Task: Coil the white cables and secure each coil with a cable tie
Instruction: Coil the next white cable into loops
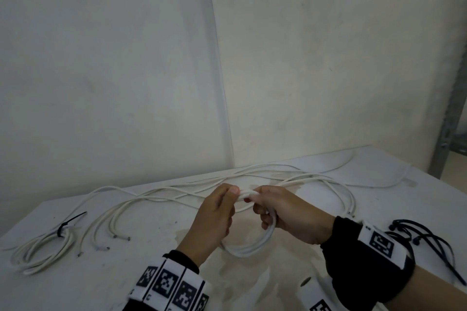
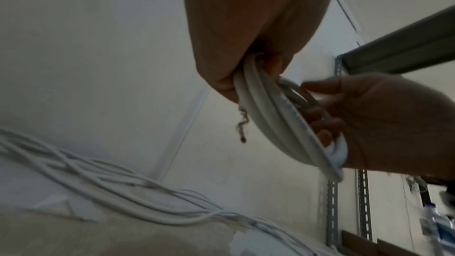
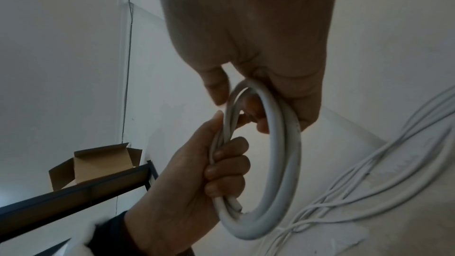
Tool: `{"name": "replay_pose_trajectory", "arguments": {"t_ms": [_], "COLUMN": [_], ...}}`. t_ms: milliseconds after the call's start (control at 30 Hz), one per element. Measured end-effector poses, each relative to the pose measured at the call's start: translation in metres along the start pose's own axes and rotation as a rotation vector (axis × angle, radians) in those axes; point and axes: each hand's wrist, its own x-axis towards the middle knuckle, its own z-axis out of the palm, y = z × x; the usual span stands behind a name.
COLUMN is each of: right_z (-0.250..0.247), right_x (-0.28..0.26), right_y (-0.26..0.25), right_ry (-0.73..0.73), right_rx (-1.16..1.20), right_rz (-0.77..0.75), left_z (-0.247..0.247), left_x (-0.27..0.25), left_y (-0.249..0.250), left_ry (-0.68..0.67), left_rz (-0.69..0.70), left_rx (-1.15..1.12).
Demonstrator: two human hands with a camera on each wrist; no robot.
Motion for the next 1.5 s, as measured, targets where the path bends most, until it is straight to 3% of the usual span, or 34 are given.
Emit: {"name": "replay_pose_trajectory", "arguments": {"t_ms": [233, 367, 467, 633, 833, 900, 1067, 1500], "right_z": [-0.004, -0.015, -0.025, -0.040, -0.048, -0.050, -0.054, -0.076], "right_x": [-0.003, -0.008, -0.014, -0.023, -0.028, -0.029, -0.032, -0.042], "right_y": [0.007, 0.011, 0.016, 0.024, 0.026, 0.026, 0.029, 0.043], "right_ry": [0.120, 0.189, 0.224, 0.278, 0.281, 0.282, 0.305, 0.303], "right_rx": [-0.166, -0.222, -0.239, -0.224, -0.186, -0.196, -0.154, -0.168], "right_rz": [-0.075, -0.088, -0.078, -0.069, -0.079, -0.077, -0.055, 0.036], "left_z": [0.008, 0.021, 0.031, 0.041, 0.053, 0.056, 0.071, 0.099], "left_x": [0.003, 0.003, 0.004, 0.006, 0.012, 0.012, 0.015, 0.019], "left_y": [-0.015, -0.017, -0.012, -0.002, 0.002, 0.004, 0.001, -0.010], "left_ry": [0.026, -0.005, -0.059, -0.190, -0.211, -0.188, -0.050, -0.062], "left_rz": [0.180, 0.213, 0.167, -0.046, -0.130, -0.140, -0.016, 0.011], "left_rx": [0.133, 0.204, 0.096, -0.218, -0.351, -0.326, -0.073, -0.057]}}
